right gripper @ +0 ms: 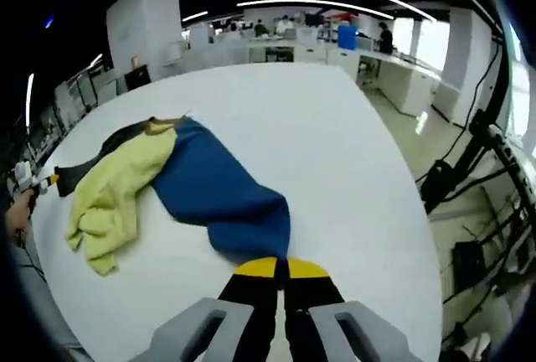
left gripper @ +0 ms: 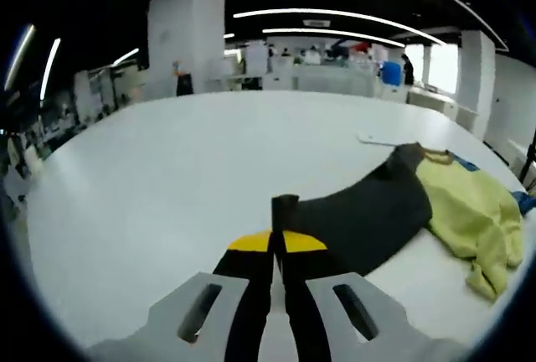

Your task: Fold the garment on the visible template until the final outline fits inside the template.

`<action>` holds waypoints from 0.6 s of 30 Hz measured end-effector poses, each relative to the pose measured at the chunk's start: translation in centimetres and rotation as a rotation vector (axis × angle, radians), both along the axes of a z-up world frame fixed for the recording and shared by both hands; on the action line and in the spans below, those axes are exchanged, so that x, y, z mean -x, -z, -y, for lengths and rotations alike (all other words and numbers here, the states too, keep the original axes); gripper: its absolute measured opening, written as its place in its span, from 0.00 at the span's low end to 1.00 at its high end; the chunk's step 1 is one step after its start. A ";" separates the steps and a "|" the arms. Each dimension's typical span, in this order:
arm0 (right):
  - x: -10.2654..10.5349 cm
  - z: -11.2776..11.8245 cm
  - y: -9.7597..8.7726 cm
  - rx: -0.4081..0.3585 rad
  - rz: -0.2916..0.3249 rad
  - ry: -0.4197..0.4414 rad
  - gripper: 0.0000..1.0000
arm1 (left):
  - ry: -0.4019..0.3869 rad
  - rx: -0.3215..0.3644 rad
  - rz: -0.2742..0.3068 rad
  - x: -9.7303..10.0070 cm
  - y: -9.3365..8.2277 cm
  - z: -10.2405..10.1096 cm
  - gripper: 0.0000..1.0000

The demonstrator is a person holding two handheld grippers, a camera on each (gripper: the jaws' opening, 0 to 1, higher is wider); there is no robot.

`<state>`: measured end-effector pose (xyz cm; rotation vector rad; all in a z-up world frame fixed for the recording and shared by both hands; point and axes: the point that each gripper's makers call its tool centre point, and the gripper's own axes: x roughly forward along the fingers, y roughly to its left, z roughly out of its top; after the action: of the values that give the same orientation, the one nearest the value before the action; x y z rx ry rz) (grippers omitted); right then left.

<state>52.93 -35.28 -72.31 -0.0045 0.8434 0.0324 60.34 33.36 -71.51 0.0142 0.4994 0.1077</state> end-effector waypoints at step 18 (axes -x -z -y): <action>-1.1 6.1 2.5 0.149 -0.125 0.027 0.00 | 0.026 -0.054 -0.059 -0.8 1.2 -1.4 0.00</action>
<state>54.05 -41.37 -74.79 -0.1321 0.9691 -0.0565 61.14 34.78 -72.70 0.0767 0.5555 0.0954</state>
